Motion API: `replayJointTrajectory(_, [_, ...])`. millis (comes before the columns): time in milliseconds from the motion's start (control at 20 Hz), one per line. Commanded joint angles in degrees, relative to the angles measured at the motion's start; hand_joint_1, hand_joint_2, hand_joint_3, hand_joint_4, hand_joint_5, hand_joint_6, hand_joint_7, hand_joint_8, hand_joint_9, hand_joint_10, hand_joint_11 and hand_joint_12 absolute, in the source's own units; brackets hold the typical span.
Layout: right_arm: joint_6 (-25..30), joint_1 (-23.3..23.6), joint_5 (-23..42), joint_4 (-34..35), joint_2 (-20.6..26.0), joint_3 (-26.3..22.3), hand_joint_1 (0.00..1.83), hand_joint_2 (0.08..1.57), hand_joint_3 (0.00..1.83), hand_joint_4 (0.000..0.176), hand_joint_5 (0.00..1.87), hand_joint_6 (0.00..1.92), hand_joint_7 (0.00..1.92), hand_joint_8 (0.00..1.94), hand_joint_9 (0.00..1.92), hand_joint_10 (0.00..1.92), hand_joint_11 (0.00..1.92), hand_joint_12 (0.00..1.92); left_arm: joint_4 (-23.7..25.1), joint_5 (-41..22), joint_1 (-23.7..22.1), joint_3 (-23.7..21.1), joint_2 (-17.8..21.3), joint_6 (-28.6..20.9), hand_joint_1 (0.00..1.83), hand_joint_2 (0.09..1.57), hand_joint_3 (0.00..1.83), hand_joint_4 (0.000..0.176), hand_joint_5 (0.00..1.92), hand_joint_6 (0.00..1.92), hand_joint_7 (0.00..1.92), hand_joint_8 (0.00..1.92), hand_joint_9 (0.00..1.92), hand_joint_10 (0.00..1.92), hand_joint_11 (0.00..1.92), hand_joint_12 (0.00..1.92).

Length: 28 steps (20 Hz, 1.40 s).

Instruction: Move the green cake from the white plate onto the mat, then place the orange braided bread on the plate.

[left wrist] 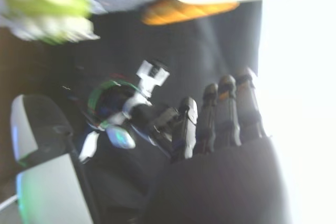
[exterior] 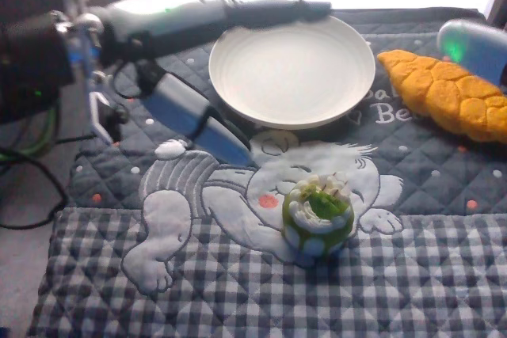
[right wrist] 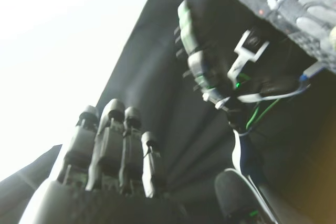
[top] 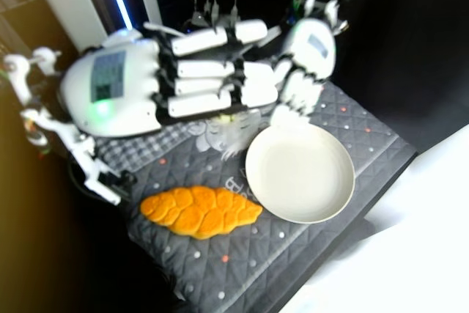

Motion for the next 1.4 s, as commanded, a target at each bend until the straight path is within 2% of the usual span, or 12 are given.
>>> replayJointTrajectory(0, [0.06,0.5,5.74,3.13,0.64,0.49,0.0,0.79,0.91,0.176,0.0,0.0,0.21,0.0,0.23,0.01,0.0,0.0,-4.5,-5.8,-0.1,-0.13,0.79,0.92,1.0,0.7,0.01,0.167,0.04,0.0,0.0,0.0,0.02,0.0,0.07,0.09])
replayJointTrajectory(300, [0.06,0.5,-2.04,3.22,0.0,2.68,0.08,0.55,1.12,0.176,0.0,0.0,0.12,0.0,0.13,0.0,0.0,0.0,-19.06,-10.31,4.86,-2.8,6.96,9.7,0.79,0.63,0.0,0.176,0.02,0.0,0.0,0.0,0.16,0.01,0.2,0.16])
replayJointTrajectory(400, [0.07,0.5,-5.02,3.21,-0.48,3.84,0.29,0.63,1.14,0.176,0.0,0.0,0.07,0.0,0.09,0.0,0.01,0.01,-21.53,-10.4,6.22,-4.32,8.84,12.53,0.83,0.65,0.0,0.176,0.04,0.01,0.0,0.0,0.14,0.0,0.12,0.14])
replayJointTrajectory(500, [0.09,0.5,-8.48,3.21,-0.5,4.9,0.4,0.39,1.37,0.176,0.0,0.0,0.04,0.0,0.02,0.0,0.0,0.0,-22.97,-10.91,7.32,-4.87,9.87,13.03,0.86,0.65,0.0,0.176,0.06,0.0,0.03,0.0,0.14,0.0,0.12,0.17])
replayJointTrajectory(600, [0.27,0.5,-11.18,3.21,-0.85,5.91,0.5,0.37,1.39,0.176,0.0,0.0,0.03,0.0,0.0,0.0,0.0,0.0,-24.41,-12.04,8.31,-5.29,10.54,13.49,0.87,0.66,0.0,0.176,0.09,0.0,0.07,0.0,0.18,0.0,0.09,0.28])
replayJointTrajectory(650, [0.57,0.5,-12.22,3.21,-1.17,6.49,0.61,0.35,1.25,0.176,0.0,0.0,0.0,0.0,0.0,0.0,0.0,0.0,-25.26,-12.72,8.73,-5.71,10.94,14.19,0.83,0.69,0.0,0.176,0.14,0.0,0.06,0.0,0.22,0.0,0.01,0.62])
replayJointTrajectory(850, [7.73,0.48,-17.17,1.35,-5.32,11.65,0.63,0.27,0.82,0.176,0.0,0.0,0.0,0.0,0.0,0.0,0.0,0.0,-26.22,-13.81,9.82,-7.36,12.28,15.23,0.78,0.67,0.0,0.176,0.07,0.0,0.09,0.0,0.15,0.0,0.01,0.56])
replayJointTrajectory(1050, [12.11,0.46,-18.32,-0.76,-7.76,13.87,0.64,0.61,0.06,0.176,0.0,0.0,0.0,0.0,0.0,0.0,0.0,0.0,-26.23,-14.76,10.0,-8.32,13.1,15.23,0.71,0.74,0.01,0.176,0.07,0.0,0.16,0.0,0.17,0.0,0.01,0.55])
replayJointTrajectory(1200, [12.11,0.43,-19.34,-1.01,-8.01,13.8,0.67,0.63,0.02,0.163,0.0,0.0,0.0,0.0,0.01,0.0,0.12,0.06,-26.3,-15.18,10.0,-8.86,13.65,15.22,0.71,0.74,0.0,0.176,0.1,0.01,0.15,0.0,0.16,0.0,0.02,0.55])
replayJointTrajectory(1250, [12.11,0.42,-20.03,-1.08,-8.05,13.88,0.64,0.63,0.02,0.132,0.0,0.0,0.0,0.0,0.03,0.01,0.13,0.06,-26.3,-15.19,10.02,-8.95,13.68,15.22,0.72,0.73,0.0,0.174,0.1,0.01,0.14,0.0,0.16,0.0,0.02,0.55])
replayJointTrajectory(1300, [12.11,0.41,-20.74,-1.24,-8.12,13.96,0.63,0.64,0.01,0.165,0.0,0.0,0.0,0.0,0.01,0.01,0.03,0.48,-26.3,-15.19,10.03,-9.01,13.68,15.22,0.71,0.73,0.0,0.176,0.09,0.01,0.13,0.0,0.15,0.0,0.02,0.54])
replayJointTrajectory(1350, [12.11,0.4,-21.36,-1.62,-8.18,13.98,0.65,0.65,0.0,0.174,0.0,0.0,0.0,0.0,0.0,0.0,0.0,0.62,-26.38,-15.21,10.09,-9.04,13.68,15.22,0.7,0.73,0.0,0.176,0.09,0.0,0.13,0.0,0.16,0.0,0.03,0.54])
